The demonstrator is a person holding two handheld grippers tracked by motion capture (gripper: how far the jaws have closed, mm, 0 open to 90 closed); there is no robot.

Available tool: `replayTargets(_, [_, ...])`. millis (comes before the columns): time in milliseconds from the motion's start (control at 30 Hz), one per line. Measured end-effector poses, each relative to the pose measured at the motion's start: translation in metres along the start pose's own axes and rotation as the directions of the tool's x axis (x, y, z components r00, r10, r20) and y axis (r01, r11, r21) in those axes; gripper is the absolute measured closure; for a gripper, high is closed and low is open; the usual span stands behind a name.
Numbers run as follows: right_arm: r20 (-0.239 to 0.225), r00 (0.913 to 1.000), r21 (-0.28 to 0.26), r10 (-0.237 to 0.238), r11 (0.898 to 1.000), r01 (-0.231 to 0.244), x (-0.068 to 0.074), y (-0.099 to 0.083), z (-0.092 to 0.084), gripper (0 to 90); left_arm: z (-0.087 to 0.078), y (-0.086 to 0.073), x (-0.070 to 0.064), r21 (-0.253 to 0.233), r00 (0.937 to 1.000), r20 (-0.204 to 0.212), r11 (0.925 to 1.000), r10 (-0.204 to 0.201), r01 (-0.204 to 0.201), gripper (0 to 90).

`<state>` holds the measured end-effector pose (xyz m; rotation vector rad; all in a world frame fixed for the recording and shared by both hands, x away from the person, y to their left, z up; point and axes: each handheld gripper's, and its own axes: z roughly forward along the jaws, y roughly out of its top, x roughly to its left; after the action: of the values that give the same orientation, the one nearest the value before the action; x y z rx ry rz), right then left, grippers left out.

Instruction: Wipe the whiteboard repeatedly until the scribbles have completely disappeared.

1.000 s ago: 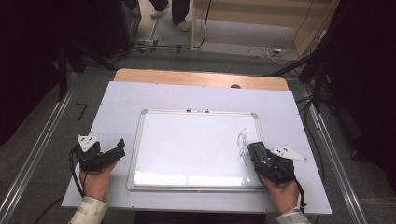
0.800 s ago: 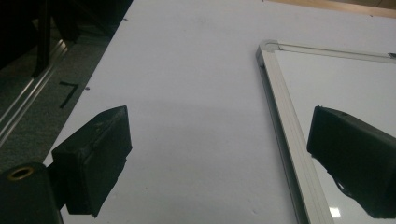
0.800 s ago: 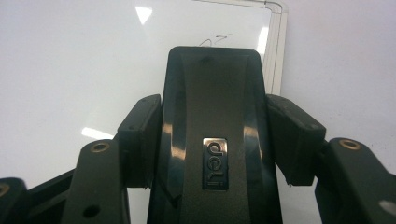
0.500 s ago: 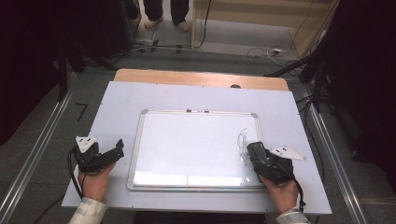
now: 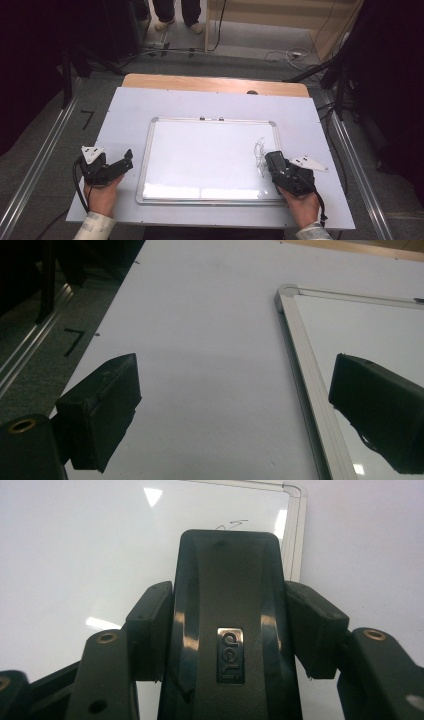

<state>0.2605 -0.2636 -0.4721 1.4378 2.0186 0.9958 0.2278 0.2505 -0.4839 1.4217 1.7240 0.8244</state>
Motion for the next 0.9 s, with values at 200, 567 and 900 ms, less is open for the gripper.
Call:
replayTargets(200, [0.006, 1.0, 0.001, -0.001, 1.0, 0.001, -0.001, 0.003, 0.005, 38.5, 0.002, 0.0, -0.001, 0.005, 1.0, -0.001, 1.0, 0.003, -0.003, 6.5])
replayTargets(567, [0.008, 1.0, 0.0, 0.0, 1.0, 0.0, 0.0, 0.008, 0.012, 38.5, 0.003, 0.0, -0.003, 0.009, 1.0, 0.0, 0.9999, 0.007, -0.007, 6.6])
replayTargets(900, [-0.002, 1.0, -0.002, -0.007, 1.0, 0.007, 0.008, 0.015, 0.024, 38.5, 0.003, 0.0, -0.003, 0.009, 0.9999, 0.006, 0.9999, 0.008, -0.008, 6.6])
